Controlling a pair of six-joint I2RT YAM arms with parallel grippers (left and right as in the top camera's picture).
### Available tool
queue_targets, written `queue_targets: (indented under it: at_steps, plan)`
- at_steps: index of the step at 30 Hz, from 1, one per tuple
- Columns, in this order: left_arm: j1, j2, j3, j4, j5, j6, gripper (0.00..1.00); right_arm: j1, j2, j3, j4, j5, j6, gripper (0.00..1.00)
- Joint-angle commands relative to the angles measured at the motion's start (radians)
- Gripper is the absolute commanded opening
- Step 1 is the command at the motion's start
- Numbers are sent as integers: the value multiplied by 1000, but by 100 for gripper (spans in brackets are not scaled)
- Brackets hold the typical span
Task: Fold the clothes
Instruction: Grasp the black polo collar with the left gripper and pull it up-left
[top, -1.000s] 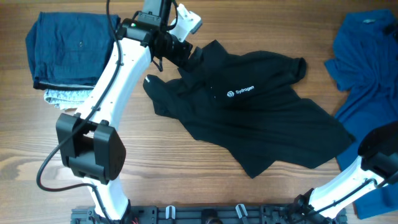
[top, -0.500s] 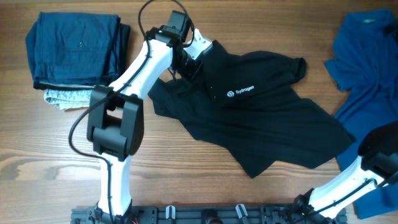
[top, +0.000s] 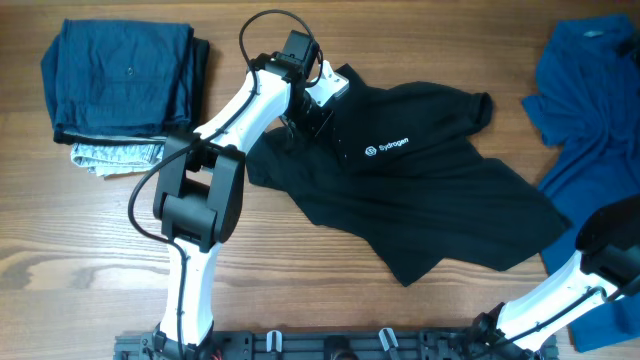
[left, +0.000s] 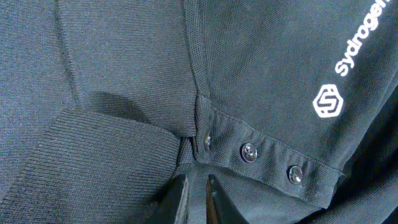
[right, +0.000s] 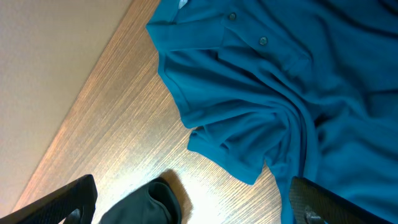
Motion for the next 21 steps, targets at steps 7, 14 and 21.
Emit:
queue_targets:
  at_steps: [7, 14, 21]
  plan:
    - [-3, 19, -16, -76, 23, -2, 4, 0, 11, -1, 3, -9, 7, 100]
    - [-3, 34, -69, 36, -22, -77, 4, 0, 11, -1, 2, -9, 7, 100]
    - [-2, 62, -74, 266, -188, -258, 4, 0, 11, -1, 2, -9, 7, 100]
